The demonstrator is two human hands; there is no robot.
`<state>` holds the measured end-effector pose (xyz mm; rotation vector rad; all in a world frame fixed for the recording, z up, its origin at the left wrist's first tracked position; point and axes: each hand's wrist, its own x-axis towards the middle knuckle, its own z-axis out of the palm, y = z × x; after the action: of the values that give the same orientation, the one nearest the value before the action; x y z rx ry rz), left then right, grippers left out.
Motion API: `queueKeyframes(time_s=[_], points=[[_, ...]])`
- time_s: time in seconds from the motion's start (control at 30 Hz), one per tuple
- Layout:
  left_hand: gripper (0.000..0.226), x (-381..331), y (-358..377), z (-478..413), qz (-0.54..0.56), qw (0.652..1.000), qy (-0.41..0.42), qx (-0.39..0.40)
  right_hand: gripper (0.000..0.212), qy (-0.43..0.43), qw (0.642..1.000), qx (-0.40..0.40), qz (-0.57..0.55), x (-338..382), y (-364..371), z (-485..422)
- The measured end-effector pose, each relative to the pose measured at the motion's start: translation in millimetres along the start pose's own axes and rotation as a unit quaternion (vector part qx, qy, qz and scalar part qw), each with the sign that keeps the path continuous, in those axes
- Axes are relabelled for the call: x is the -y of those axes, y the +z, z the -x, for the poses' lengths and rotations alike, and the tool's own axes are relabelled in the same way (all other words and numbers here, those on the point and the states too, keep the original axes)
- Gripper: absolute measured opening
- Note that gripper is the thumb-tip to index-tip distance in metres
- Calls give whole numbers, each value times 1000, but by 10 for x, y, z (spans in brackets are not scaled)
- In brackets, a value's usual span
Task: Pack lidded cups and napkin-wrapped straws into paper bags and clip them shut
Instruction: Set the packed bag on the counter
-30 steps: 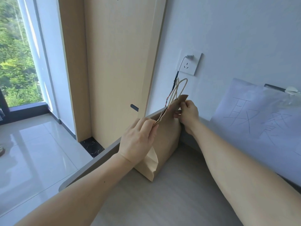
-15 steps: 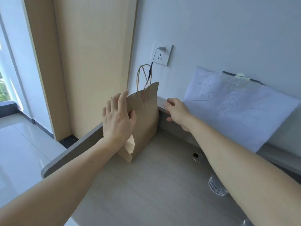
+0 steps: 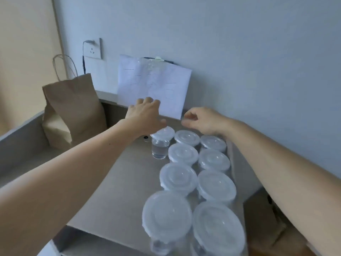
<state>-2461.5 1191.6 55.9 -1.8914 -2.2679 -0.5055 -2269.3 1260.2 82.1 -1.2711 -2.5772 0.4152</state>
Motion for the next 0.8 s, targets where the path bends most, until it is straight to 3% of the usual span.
queueKeyframes(time_s=[0.2, 0.4, 0.6, 0.8], points=[[66, -1673, -52, 117, -9, 990, 118, 80, 39, 80, 994, -76, -11, -1178, -560, 1382], [63, -3064, 82, 91, -25, 973, 205, 102, 28, 162, 978, -119, -51, -2147, -750, 2136], [58, -4100, 727, -12, -27, 946, 279, 166, 30, 257, 959, -99, -60, -2956, -633, 2438], [56, -4665, 1596, -101, -11, 923, 305, 235, 32, 330, 940, -64, -50, -3815, -424, 2693]])
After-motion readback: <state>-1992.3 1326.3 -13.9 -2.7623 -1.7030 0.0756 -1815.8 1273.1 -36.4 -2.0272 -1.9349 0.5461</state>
